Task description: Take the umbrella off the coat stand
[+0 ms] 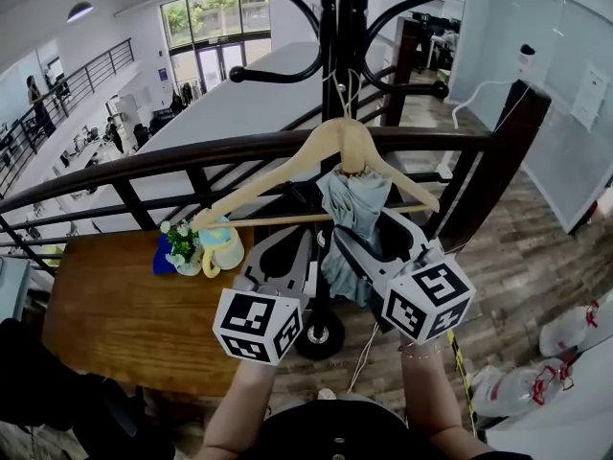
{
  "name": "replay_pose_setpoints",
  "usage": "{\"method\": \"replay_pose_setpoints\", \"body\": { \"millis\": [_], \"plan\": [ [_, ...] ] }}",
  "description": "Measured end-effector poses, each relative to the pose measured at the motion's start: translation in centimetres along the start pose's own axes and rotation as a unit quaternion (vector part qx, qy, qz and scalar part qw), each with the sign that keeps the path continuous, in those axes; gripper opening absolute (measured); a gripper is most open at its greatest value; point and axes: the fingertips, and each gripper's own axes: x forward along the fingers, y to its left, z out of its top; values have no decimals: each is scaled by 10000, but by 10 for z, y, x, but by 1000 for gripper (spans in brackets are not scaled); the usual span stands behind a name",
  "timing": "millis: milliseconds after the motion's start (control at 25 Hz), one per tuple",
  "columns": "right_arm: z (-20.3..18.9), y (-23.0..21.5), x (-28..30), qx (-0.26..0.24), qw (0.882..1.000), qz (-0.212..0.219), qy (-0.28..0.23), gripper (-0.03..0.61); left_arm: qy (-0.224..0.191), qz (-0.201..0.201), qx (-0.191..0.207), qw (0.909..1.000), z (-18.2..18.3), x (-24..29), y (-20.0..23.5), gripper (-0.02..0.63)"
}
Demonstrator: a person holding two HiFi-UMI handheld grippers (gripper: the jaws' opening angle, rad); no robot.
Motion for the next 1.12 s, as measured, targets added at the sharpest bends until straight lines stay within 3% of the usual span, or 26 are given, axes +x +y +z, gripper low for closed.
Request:
{"method": "replay_pose_setpoints", "body": {
  "millis": [1120],
  "plan": [
    [43, 11, -7, -42, 9997, -65, -225, 256, -396, -174, 127, 9990, 40, -14, -7, 15]
  ]
}}
